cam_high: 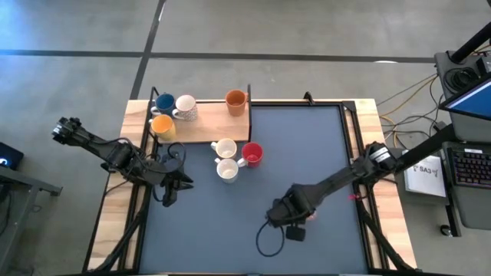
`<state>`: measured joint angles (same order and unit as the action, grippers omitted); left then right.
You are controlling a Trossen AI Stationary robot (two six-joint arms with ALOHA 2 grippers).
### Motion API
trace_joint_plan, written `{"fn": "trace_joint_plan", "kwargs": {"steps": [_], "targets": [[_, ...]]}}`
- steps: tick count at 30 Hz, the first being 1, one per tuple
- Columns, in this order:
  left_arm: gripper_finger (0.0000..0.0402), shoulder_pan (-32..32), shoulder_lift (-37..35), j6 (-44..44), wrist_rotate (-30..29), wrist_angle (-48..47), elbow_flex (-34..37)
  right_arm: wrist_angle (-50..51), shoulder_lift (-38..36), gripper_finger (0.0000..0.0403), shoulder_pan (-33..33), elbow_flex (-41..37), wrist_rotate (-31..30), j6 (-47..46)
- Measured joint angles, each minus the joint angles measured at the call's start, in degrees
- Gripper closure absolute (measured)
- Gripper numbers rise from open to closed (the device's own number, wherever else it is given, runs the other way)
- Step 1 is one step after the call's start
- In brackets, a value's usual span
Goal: Place coffee mugs
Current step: Move the red patterned mug to the middle
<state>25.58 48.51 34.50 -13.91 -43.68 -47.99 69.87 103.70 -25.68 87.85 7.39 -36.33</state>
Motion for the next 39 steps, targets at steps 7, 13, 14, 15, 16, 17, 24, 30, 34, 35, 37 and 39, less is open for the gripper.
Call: {"fn": "trace_joint_plan", "kwargs": {"steps": [7, 13, 14, 15, 16, 17, 24, 30, 34, 35, 37, 39], "targets": [[0.0329, 0.0, 0.0, -1.0, 0.0, 0.0, 0.0, -3.5, 0.0, 0.0391, 1.4, 1.9, -5.8, 4.0], [0.0329, 0.0, 0.0, -1.0, 0.0, 0.0, 0.0, -9.7, 0.0, 0.0392, 3.5, 3.4, -9.9, 10.4], [0.0329, 0.0, 0.0, -1.0, 0.0, 0.0, 0.0, -10.8, 0.0, 0.0392, 4.2, 3.4, -10.1, 11.5], [0.0329, 0.0, 0.0, -1.0, 0.0, 0.0, 0.0, -11.9, 0.0, 0.0392, 5.0, 3.4, -10.4, 12.9], [0.0329, 0.0, 0.0, -1.0, 0.0, 0.0, 0.0, -13.1, 0.1, 0.0392, 5.8, 3.4, -11.0, 14.4], [0.0329, 0.0, 0.0, -1.0, 0.0, 0.0, 0.0, -14.4, 0.1, 0.0392, 6.6, 3.4, -11.5, 16.0], [0.0329, 0.0, 0.7, -1.0, -0.1, 0.0, 0.0, -21.6, 0.9, 0.0392, 12.9, 3.4, -11.4, 24.4], [0.0329, -0.1, 2.6, -2.5, -0.1, 0.1, 0.0, -23.6, 0.9, 0.0391, 16.9, 3.4, -11.7, 29.6], [0.0329, -0.2, 4.6, -5.6, -1.5, 1.5, 0.0, -24.6, 0.9, 0.0391, 18.6, 3.0, -9.4, 31.7], [0.0329, -0.2, 5.1, -6.4, -2.1, 2.1, 0.0, -24.6, 0.9, 0.0391, 19.1, 2.7, -8.3, 31.8], [0.0329, -0.2, 6.4, -8.7, -3.0, 3.2, 0.0, -25.1, 0.9, 0.0391, 19.7, 2.0, -7.4, 32.2], [0.0329, -0.3, 7.6, -11.2, -4.0, 4.9, 0.0, -25.5, 0.9, 0.0390, 20.1, 1.4, -7.4, 33.5]]}}
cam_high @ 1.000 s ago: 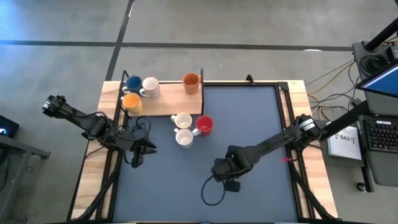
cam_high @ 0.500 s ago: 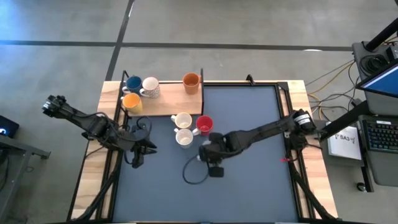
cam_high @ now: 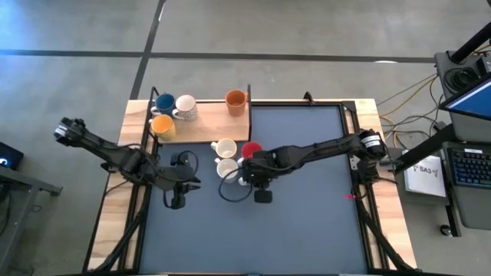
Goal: Place coffee mugs
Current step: Move the red patterned mug to the middle, then put the brown patterned mug on the shelf
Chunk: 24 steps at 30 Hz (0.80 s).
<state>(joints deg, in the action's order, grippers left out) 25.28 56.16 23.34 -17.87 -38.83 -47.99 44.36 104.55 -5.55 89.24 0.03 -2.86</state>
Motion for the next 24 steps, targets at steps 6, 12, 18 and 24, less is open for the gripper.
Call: {"fn": "trace_joint_plan", "kwargs": {"steps": [6, 12, 18, 24], "targets": [[0.0329, -1.3, 3.8, -4.2, -3.9, 3.2, 0.0, -0.3, 0.0, 0.0390, 1.6, -1.6, 0.4, 1.4], [0.0329, -4.5, 5.2, -5.4, -5.6, 3.3, 0.0, -0.6, 0.0, 0.0373, 2.3, -1.7, 0.9, 1.1], [0.0329, -6.8, 5.2, -5.9, -4.7, 3.4, 0.0, -0.9, -0.1, 0.0308, 2.6, -1.7, 4.5, 0.5], [0.0328, -7.3, 5.2, -9.0, -4.0, 3.4, 0.0, 1.2, -0.6, 0.0271, 2.5, -1.1, 6.1, -1.8]]}}
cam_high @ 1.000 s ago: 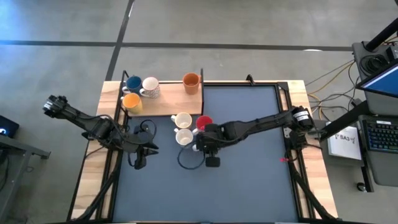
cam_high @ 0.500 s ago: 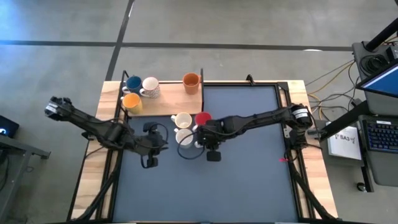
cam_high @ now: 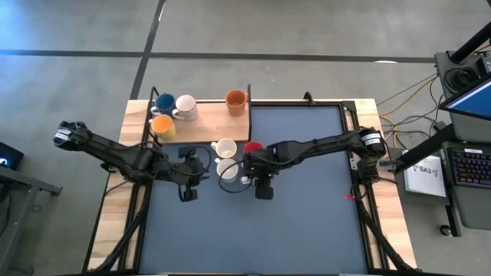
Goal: Place coffee mugs
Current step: Put the brown patterned mug on the shelf
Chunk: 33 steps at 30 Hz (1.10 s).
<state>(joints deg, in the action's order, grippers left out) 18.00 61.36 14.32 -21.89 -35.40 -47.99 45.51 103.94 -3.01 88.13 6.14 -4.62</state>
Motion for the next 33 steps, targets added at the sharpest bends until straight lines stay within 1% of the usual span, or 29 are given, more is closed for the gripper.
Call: {"fn": "trace_joint_plan", "kwargs": {"steps": [3, 7, 10, 15, 19, 23, 28, 33], "targets": [[0.0322, -1.7, 0.1, -2.3, 0.0, 0.0, 0.0, 0.9, -1.0, 0.0264, 0.0, 0.5, 1.5, -1.3], [0.0306, -5.2, 0.1, -7.2, 0.0, -0.1, 0.0, 1.8, -2.6, 0.0263, -0.1, 0.5, 1.8, -2.5], [0.0293, -7.9, 0.1, -12.9, 0.3, -0.1, 0.0, 2.5, -3.9, 0.0264, -0.1, 0.5, 1.6, -4.1], [0.0281, -12.0, 1.2, -24.2, 3.4, -0.3, 0.0, 4.9, -5.8, 0.0262, -0.1, 0.5, 1.4, -6.5], [0.0280, -14.9, 3.5, -34.3, 3.8, -0.3, 0.0, 7.8, -6.4, 0.0262, -0.1, 0.5, 1.4, -8.7], [0.0280, -17.6, 6.3, -42.4, 3.9, 0.3, 0.0, 11.3, -6.5, 0.0261, -0.1, 0.5, 1.3, -9.4], [0.0280, -20.5, 9.7, -48.9, 4.1, 3.9, 0.0, 14.9, -6.7, 0.0261, -0.1, 0.0, 1.3, -10.3], [0.0280, -22.2, 12.8, -52.9, 7.3, 6.4, 0.0, 18.5, -7.2, 0.0261, -0.1, -0.5, 1.2, -10.5]]}}
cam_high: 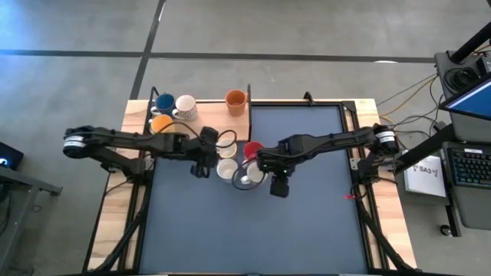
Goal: Place coffee mugs
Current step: Put the brown patterned mug on the shelf
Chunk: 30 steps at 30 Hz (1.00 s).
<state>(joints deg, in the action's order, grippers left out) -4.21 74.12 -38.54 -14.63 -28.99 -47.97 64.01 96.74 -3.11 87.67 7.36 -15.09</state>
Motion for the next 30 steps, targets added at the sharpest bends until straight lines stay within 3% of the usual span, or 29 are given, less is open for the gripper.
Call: {"fn": "trace_joint_plan", "kwargs": {"steps": [8, 18, 30], "targets": [[0.0290, -0.3, 3.4, -4.1, -0.4, 3.4, -0.1, 0.4, -2.6, 0.0261, 0.0, -3.0, 0.0, -1.1], [0.0337, -1.6, 5.1, -4.5, 0.0, 4.1, -0.1, -0.2, -6.9, 0.0261, 0.0, -9.4, -1.6, -5.0], [0.0340, -1.7, 3.4, -1.1, -0.4, 5.0, 0.0, -3.5, -12.8, 0.0261, 0.0, -13.4, -1.6, -9.0]]}}
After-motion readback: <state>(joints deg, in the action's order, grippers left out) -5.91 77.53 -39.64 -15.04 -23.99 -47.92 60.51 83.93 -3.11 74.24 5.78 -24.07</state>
